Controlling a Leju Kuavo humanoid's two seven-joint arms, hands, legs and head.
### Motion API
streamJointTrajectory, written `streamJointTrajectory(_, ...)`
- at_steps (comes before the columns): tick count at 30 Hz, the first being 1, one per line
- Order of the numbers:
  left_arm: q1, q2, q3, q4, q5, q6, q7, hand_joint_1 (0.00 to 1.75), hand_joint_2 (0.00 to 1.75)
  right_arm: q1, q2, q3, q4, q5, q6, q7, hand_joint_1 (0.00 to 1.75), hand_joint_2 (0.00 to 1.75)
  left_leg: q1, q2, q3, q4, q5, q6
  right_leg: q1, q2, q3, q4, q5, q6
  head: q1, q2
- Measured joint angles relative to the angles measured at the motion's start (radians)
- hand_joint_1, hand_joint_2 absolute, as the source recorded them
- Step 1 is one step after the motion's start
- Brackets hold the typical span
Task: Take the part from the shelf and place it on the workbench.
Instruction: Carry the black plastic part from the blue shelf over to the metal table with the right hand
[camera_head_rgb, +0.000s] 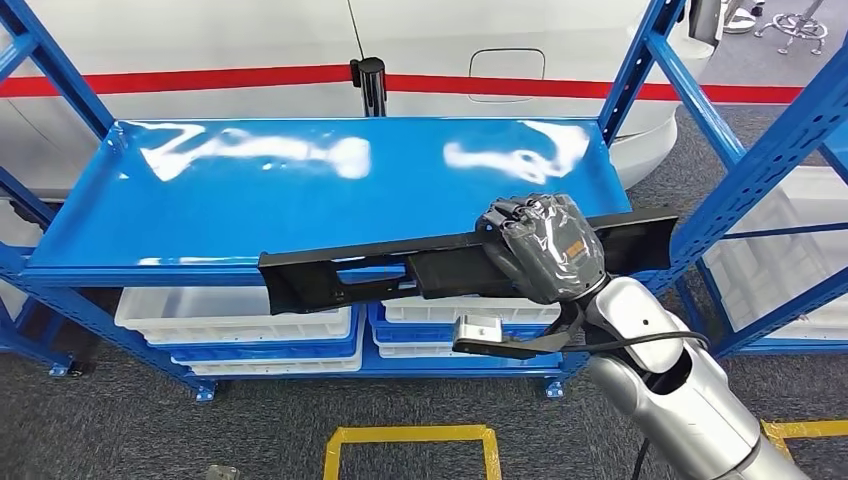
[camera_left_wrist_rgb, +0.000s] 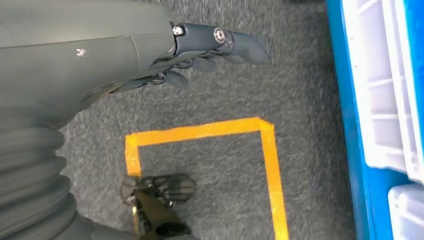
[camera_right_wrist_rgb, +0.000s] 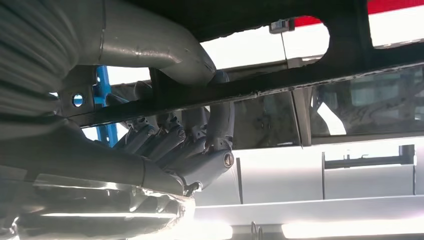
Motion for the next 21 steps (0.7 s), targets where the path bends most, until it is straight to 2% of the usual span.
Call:
streamJointTrajectory(1,0.000,0.000,0.000,0.000,0.000,0.000,0.000,0.00,1.75,0.001,0.000,-0.001,0.000,0.000,0.000,0.000,1.69,1.75,-0.001,0.000,-0.009,0.004,0.005,-0.002,0.000,0.000,0.052,-0.068,0.020,0.006,0.000,0.000)
streamJointTrajectory(2,0.000,-0.001,0.000,0.000,0.000,0.000,0.000,0.00,1.75,0.001,0.000,-0.001,-0.001,0.000,0.000,0.000,1.69,1.75,-0.003,0.000,-0.017,0.008,0.010,-0.005,0.002,0.000,0.109,-0.148,0.030,0.005,0.000,0.000)
streamJointTrajectory(3,0.000,-0.001,0.000,0.000,0.000,0.000,0.000,0.00,1.75,0.001,0.000,-0.003,-0.001,0.000,0.000,0.000,1.69,1.75,-0.005,0.000,-0.023,0.012,0.015,-0.009,0.006,0.000,0.154,-0.216,0.031,0.001,-0.001,0.000)
streamJointTrajectory(4,0.000,-0.001,0.000,0.000,0.000,0.000,0.000,0.00,1.75,0.001,0.001,-0.004,-0.002,0.000,0.000,0.000,1.69,1.75,-0.007,0.000,-0.028,0.016,0.020,-0.013,0.009,0.000,0.181,-0.261,0.027,-0.005,-0.001,0.000)
streamJointTrajectory(5,0.000,-0.001,0.000,0.000,0.000,0.000,0.000,0.00,1.75,0.001,0.001,-0.005,-0.002,-0.001,0.000,0.000,1.69,1.75,-0.008,0.000,-0.032,0.017,0.025,-0.018,0.013,0.000,0.190,-0.279,0.022,-0.011,-0.002,0.000)
streamJointTrajectory(6,0.000,-0.001,0.000,0.000,0.000,0.000,0.000,0.00,1.75,0.001,0.001,-0.006,-0.003,-0.004,0.000,0.000,1.69,1.75,-0.009,-0.001,-0.035,0.018,0.031,-0.023,0.013,0.000,0.183,-0.283,0.026,-0.017,-0.002,0.000)
streamJointTrajectory(7,0.001,0.000,0.001,0.000,0.000,0.000,0.000,0.00,1.75,0.000,0.001,-0.007,-0.003,-0.012,-0.002,-0.002,1.69,1.75,-0.008,-0.003,-0.039,0.022,0.030,-0.028,0.006,-0.002,0.177,-0.284,0.032,-0.024,-0.002,0.000)
streamJointTrajectory(8,0.001,0.001,0.001,0.001,0.000,0.000,0.000,0.00,1.75,0.002,0.002,-0.009,-0.003,-0.029,-0.006,-0.005,1.69,1.75,-0.007,-0.006,-0.048,0.034,0.013,-0.034,0.000,-0.003,0.171,-0.285,0.040,-0.034,-0.003,0.000)
streamJointTrajectory(9,0.002,0.001,0.002,0.001,0.000,0.001,0.000,0.00,1.75,0.005,0.006,-0.011,-0.004,-0.056,-0.017,-0.010,1.69,1.75,-0.004,-0.008,-0.060,0.060,-0.019,-0.041,-0.007,-0.004,0.162,-0.286,0.049,-0.045,-0.006,0.000)
streamJointTrajectory(11,0.002,0.002,0.004,0.002,0.001,0.006,0.000,0.00,1.75,0.027,0.022,-0.025,-0.010,-0.136,-0.076,-0.031,1.69,1.75,0.007,-0.009,-0.096,0.168,-0.114,-0.056,-0.009,-0.006,0.143,-0.285,0.067,-0.057,-0.010,0.000)
streamJointTrajectory(12,0.003,0.001,0.005,0.003,0.001,0.009,-0.001,0.00,1.75,0.047,0.036,-0.035,-0.017,-0.183,-0.125,-0.046,1.69,1.75,0.013,-0.009,-0.113,0.235,-0.149,-0.062,-0.009,-0.007,0.131,-0.284,0.075,-0.057,-0.011,0.000)
streamJointTrajectory(13,0.004,0.001,0.008,0.004,0.002,0.013,-0.003,0.00,1.75,0.069,0.052,-0.045,-0.027,-0.224,-0.179,-0.063,1.69,1.75,0.019,-0.009,-0.122,0.287,-0.166,-0.069,-0.009,-0.008,0.119,-0.282,0.083,-0.055,-0.011,0.000)
streamJointTrajectory(14,0.006,0.001,0.010,0.005,0.003,0.016,-0.005,0.00,1.75,0.093,0.069,-0.053,-0.039,-0.256,-0.230,-0.079,1.69,1.75,0.025,-0.009,-0.117,0.311,-0.159,-0.075,-0.011,-0.009,0.107,-0.279,0.090,-0.052,-0.011,0.000)
streamJointTrajectory(15,0.008,0.001,0.012,0.006,0.003,0.019,-0.008,0.00,1.75,0.114,0.085,-0.058,-0.053,-0.278,-0.270,-0.093,1.69,1.75,0.030,-0.008,-0.092,0.294,-0.134,-0.080,-0.014,-0.009,0.096,-0.275,0.095,-0.047,-0.011,0.000)
streamJointTrajectory(16,0.009,0.001,0.015,0.007,0.005,0.023,-0.011,0.00,1.75,0.134,0.102,-0.062,-0.069,-0.296,-0.305,-0.106,1.69,1.75,0.037,-0.008,-0.051,0.243,-0.104,-0.086,-0.017,-0.009,0.087,-0.269,0.099,-0.042,-0.012,0.000)
streamJointTrajectory(17,0.010,0.001,0.017,0.007,0.006,0.026,-0.014,0.00,1.75,0.152,0.118,-0.064,-0.088,-0.317,-0.338,-0.122,1.69,1.75,0.042,-0.009,-0.002,0.173,-0.088,-0.091,-0.018,-0.009,0.077,-0.262,0.102,-0.037,-0.012,0.000)
streamJointTrajectory(18,0.010,0.000,0.019,0.007,0.008,0.028,-0.017,0.00,1.75,0.169,0.135,-0.066,-0.108,-0.343,-0.371,-0.142,1.69,1.75,0.043,-0.012,0.043,0.106,-0.083,-0.093,-0.017,-0.009,0.069,-0.255,0.106,-0.031,-0.012,0.000)
streamJointTrajectory(19,0.010,-0.002,0.020,0.008,0.010,0.030,-0.019,0.00,1.75,0.183,0.150,-0.067,-0.127,-0.369,-0.400,-0.163,1.69,1.75,0.043,-0.015,0.072,0.059,-0.088,-0.093,-0.015,-0.009,0.064,-0.251,0.110,-0.025,-0.012,0.000)
streamJointTrajectory(21,0.011,-0.003,0.022,0.008,0.011,0.031,-0.020,0.00,1.75,0.205,0.171,-0.067,-0.163,-0.418,-0.449,-0.211,1.69,1.75,0.037,-0.020,0.084,0.028,-0.099,-0.086,-0.012,-0.009,0.058,-0.249,0.119,-0.011,-0.012,0.000)
